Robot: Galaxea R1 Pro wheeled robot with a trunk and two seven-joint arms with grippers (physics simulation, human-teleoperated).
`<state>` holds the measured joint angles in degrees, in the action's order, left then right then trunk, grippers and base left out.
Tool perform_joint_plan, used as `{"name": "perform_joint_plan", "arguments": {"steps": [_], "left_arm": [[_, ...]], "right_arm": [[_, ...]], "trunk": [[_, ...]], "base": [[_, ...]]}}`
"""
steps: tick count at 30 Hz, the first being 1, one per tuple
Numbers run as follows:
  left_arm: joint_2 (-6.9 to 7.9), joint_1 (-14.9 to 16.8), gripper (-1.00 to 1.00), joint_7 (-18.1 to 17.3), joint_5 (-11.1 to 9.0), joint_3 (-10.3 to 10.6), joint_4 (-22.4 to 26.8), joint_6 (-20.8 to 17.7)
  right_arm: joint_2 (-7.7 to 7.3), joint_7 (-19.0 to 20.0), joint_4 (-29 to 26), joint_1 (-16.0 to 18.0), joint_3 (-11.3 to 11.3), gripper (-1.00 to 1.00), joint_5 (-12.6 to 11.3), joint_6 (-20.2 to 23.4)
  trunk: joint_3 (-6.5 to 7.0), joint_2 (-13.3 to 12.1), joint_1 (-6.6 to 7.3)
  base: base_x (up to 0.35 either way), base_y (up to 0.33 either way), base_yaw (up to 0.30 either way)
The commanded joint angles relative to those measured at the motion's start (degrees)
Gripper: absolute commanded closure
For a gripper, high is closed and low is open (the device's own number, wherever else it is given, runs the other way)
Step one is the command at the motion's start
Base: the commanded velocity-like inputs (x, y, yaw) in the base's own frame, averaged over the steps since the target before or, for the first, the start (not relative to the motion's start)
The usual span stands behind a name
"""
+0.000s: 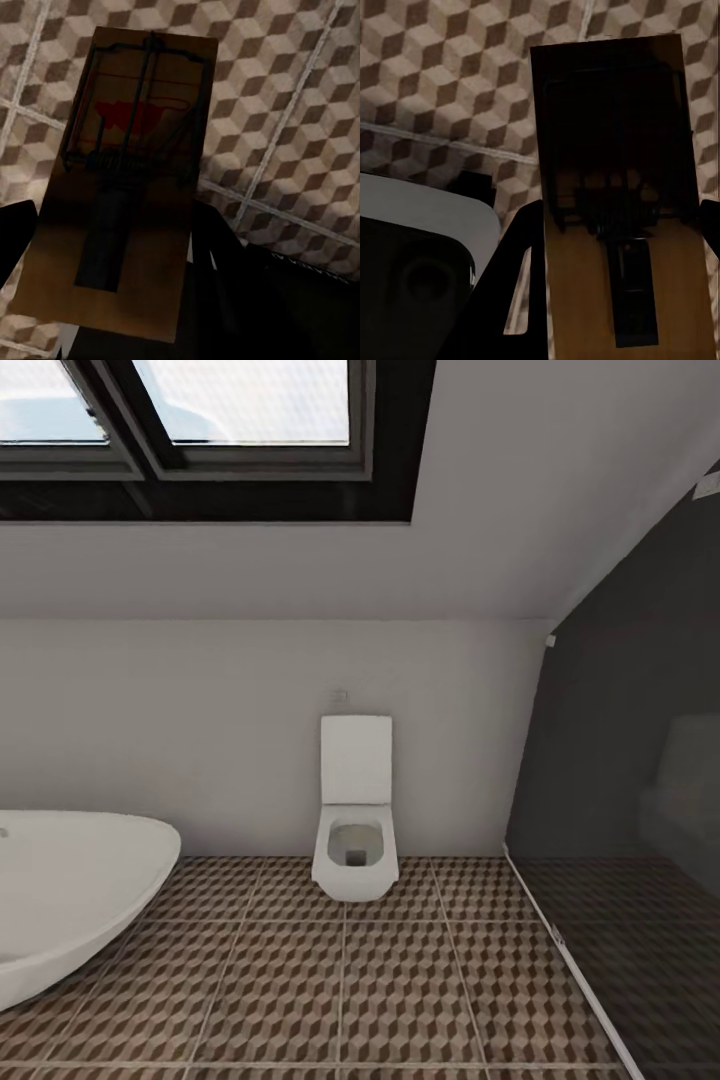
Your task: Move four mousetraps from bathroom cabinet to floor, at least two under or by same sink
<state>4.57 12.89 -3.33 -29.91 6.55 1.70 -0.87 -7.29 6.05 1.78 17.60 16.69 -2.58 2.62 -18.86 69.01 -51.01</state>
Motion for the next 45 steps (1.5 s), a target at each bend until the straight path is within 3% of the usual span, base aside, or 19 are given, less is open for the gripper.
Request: {"name": "perform_joint_plan", "arguments": {"steps": [1,45], "left_arm": [[0.03,0.03,1.0,0.19,-0.41,0.48,0.03,-0.06],[0.48,0.03,1.0,0.25,-0.5,0.44,-0.04,0.08]], "right_arm": [[0.02,0.37,0.07,0.07,0.36,1.0,-0.41,0.1],[0.05,0.37,0.07,0.07,0.36,1.0,-0.32,-0.09]], "trunk": [[-0.06,0.03,-0.03],[-0.06,0.03,-0.03]], "base": [[0.324,0.0,-0.005],[0.324,0.025,0.0]]}}
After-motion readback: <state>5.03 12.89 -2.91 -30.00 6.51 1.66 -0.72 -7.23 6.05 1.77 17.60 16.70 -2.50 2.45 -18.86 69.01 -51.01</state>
